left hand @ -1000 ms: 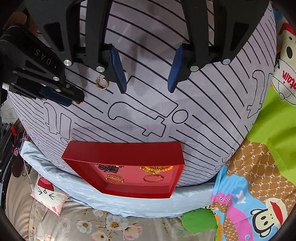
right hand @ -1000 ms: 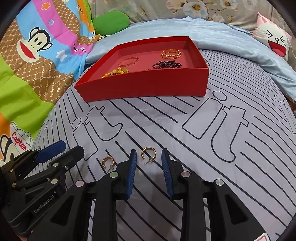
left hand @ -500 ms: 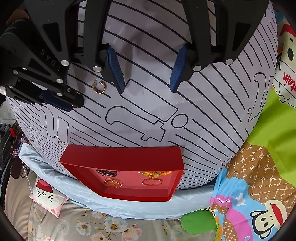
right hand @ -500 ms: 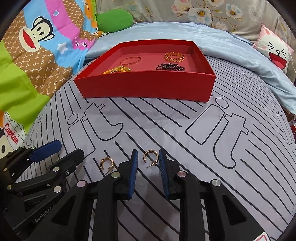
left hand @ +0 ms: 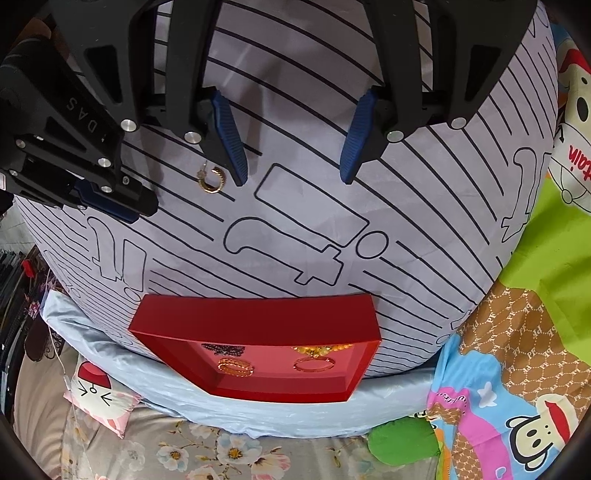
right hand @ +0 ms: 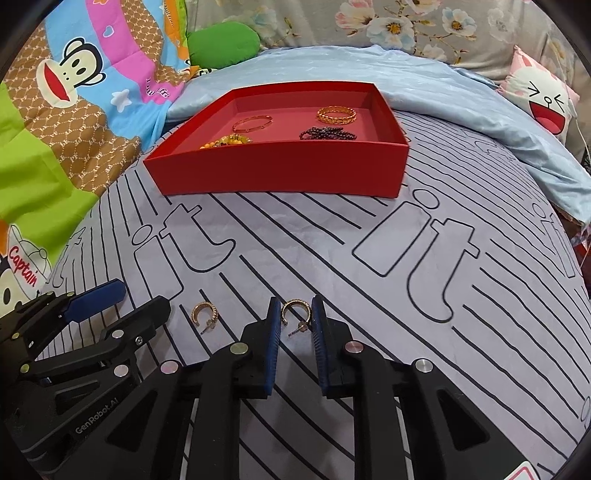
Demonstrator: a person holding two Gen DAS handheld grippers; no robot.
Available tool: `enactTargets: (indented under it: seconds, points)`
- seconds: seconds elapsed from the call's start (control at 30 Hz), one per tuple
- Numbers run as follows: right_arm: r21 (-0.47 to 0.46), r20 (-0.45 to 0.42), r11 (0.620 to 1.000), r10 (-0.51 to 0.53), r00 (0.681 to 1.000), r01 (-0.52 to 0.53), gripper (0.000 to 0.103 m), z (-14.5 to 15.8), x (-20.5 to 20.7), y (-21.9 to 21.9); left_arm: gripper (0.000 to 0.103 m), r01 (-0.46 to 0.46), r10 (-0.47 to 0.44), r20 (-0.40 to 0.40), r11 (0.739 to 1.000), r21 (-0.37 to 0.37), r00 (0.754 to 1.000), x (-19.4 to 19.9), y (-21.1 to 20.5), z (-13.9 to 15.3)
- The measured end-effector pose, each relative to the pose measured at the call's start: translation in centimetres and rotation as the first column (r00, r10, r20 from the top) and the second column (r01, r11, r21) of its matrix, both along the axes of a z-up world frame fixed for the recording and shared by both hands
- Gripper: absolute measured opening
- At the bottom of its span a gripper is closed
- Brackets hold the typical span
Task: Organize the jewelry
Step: 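Grasp one gold hoop earring with the left tool while the right tool grasps the other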
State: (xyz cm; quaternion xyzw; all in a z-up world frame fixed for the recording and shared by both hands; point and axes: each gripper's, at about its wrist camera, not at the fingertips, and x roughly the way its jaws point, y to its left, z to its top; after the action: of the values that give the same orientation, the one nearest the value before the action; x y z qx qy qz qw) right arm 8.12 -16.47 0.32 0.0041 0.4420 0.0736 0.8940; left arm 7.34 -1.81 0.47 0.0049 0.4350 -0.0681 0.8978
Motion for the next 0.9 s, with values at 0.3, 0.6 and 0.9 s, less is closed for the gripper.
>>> enactTargets:
  seconds: [0.3, 0.6, 0.9]
  points:
    - [0.02, 0.002, 0.999, -0.04, 0.999, 0.04, 0.016, 0.4, -0.8, -1.7, 0.054, 0.058, -0.058, 0.006, 0.998, 0.003, 0.998, -0.1, -2.4, 0.0]
    - [0.03, -0.011, 0.998, -0.059, 0.998, 0.06, 0.016, 0.1, -1.2, -2.6, 0.046, 0.078, -0.078, 0.008, 0.996, 0.033, 0.997, 0.5, -3.9, -0.6]
    - [0.037, -0.02, 0.997, -0.064, 0.998, 0.065, 0.016, -0.1, -1.2, -2.7, 0.028, 0.097, -0.098, 0.021, 0.994, 0.041, 0.995, 0.4, -4.6, -0.6]
